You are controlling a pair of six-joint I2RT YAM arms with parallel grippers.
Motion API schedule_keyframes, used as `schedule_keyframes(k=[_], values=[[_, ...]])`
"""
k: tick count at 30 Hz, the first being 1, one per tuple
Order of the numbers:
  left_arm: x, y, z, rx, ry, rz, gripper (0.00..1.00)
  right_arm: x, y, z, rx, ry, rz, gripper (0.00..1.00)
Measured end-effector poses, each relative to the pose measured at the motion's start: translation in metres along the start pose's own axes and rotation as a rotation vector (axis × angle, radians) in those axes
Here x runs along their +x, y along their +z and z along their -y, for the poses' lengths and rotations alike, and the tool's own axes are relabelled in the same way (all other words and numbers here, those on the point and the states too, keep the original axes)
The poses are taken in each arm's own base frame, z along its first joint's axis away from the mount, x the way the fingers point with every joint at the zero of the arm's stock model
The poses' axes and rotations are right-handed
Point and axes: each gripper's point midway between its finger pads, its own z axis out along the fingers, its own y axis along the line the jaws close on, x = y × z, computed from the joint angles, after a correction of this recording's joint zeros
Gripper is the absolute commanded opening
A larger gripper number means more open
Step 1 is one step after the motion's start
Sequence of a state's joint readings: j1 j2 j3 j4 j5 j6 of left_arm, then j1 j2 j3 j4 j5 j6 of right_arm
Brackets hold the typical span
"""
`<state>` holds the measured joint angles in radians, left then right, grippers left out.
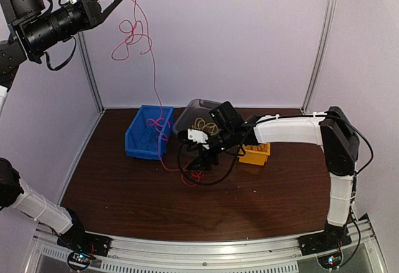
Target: Untangle the cables
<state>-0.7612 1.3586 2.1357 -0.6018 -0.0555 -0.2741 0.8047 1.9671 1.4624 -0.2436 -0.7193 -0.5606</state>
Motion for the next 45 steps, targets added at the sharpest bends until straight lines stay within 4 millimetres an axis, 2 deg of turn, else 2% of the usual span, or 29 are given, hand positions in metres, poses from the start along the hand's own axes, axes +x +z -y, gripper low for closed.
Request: schedule_keyframes(k=[4,6,7,10,11,12,15,17,19,21,24,27,29,32,34,36,38,45], values=[[0.005,0.003,0.001,0.006,-0.006,-0.014,0.0,0.006,0.02,-0.01,-0.006,-0.108,-0.052,0.76],[0.007,0.004,0.001,0.007,-0.007,-0.019,0.0,0.011,0.027,-0.019,-0.023,-0.153,-0.08,0.7],[0.008,0.005,0.001,0.007,-0.008,-0.021,0.0,0.014,0.029,-0.024,-0.033,-0.172,-0.094,0.59],[0.009,0.006,0.0,0.004,-0.008,-0.024,0.0,0.018,0.034,-0.033,-0.047,-0.208,-0.122,0.14],[0.009,0.006,0.0,0.003,-0.007,-0.025,0.0,0.019,0.035,-0.034,-0.045,-0.214,-0.128,0.03],[0.01,0.006,0.0,0.0,-0.007,-0.026,0.0,0.019,0.035,-0.033,-0.038,-0.21,-0.136,0.0],[0.016,0.006,-0.005,-0.021,-0.005,-0.039,0.0,0.023,0.035,-0.03,-0.006,-0.197,-0.163,0.0],[0.022,0.006,-0.009,-0.045,0.003,-0.052,0.0,0.03,0.024,-0.026,0.02,-0.178,-0.175,0.0],[0.025,0.005,-0.016,-0.083,0.015,-0.059,0.0,0.049,-0.004,-0.028,0.048,-0.141,-0.204,0.0],[0.023,0.001,-0.023,-0.123,0.032,-0.058,0.0,0.074,-0.042,-0.024,0.094,-0.088,-0.236,0.0],[0.01,-0.009,-0.033,-0.186,0.066,-0.04,0.0,0.115,-0.097,-0.015,0.177,-0.003,-0.274,0.0],[-0.001,-0.021,-0.042,-0.244,0.093,-0.011,0.0,0.154,-0.133,-0.015,0.229,0.086,-0.324,0.0],[0.002,-0.027,-0.049,-0.283,0.108,-0.014,0.0,0.169,-0.142,-0.026,0.225,0.114,-0.348,0.0],[0.02,-0.031,-0.063,-0.352,0.135,-0.053,0.0,0.174,-0.15,-0.042,0.217,0.123,-0.356,0.0],[0.032,-0.03,-0.072,-0.399,0.155,-0.079,0.0,0.175,-0.153,-0.046,0.219,0.123,-0.353,0.0],[0.035,-0.031,-0.08,-0.446,0.184,-0.091,0.0,0.18,-0.155,-0.047,0.219,0.135,-0.357,0.0],[0.026,-0.037,-0.086,-0.493,0.209,-0.075,0.0,0.187,-0.156,-0.047,0.219,0.153,-0.365,0.0],[-0.04,-0.083,-0.097,-0.616,0.256,0.08,0.0,0.196,-0.161,-0.046,0.224,0.172,-0.374,0.0]])
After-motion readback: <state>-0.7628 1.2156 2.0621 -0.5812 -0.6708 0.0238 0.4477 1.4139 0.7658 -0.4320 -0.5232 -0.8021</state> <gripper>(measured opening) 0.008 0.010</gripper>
